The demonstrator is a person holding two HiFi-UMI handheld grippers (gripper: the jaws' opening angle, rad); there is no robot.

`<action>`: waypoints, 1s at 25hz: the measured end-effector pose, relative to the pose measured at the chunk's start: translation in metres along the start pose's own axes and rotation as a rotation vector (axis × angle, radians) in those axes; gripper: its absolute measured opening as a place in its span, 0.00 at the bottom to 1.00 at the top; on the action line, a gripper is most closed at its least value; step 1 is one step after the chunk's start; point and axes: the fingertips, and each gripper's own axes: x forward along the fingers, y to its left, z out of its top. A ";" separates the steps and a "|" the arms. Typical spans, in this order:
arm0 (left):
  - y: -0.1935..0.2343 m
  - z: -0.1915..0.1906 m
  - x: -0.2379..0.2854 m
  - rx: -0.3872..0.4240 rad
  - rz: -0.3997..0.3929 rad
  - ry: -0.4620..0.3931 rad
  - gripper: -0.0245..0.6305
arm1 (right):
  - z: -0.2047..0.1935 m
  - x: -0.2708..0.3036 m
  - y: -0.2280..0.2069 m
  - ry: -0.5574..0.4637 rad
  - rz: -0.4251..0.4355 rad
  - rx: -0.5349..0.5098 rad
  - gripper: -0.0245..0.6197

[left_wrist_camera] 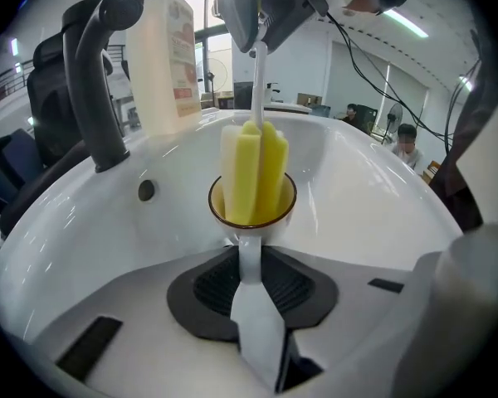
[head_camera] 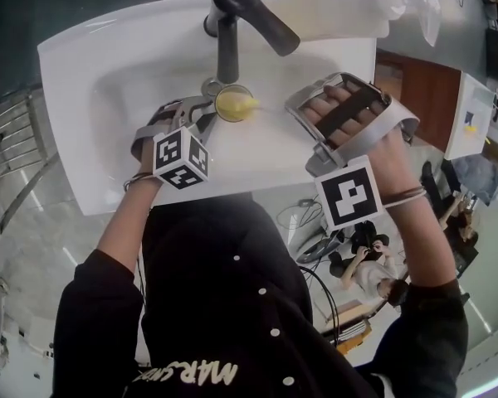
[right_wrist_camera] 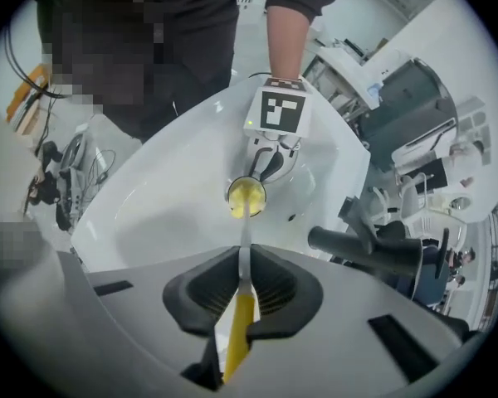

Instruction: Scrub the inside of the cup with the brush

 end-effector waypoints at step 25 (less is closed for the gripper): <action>-0.001 0.001 0.000 0.010 0.056 0.059 0.18 | 0.019 0.040 0.026 -0.079 0.308 1.236 0.11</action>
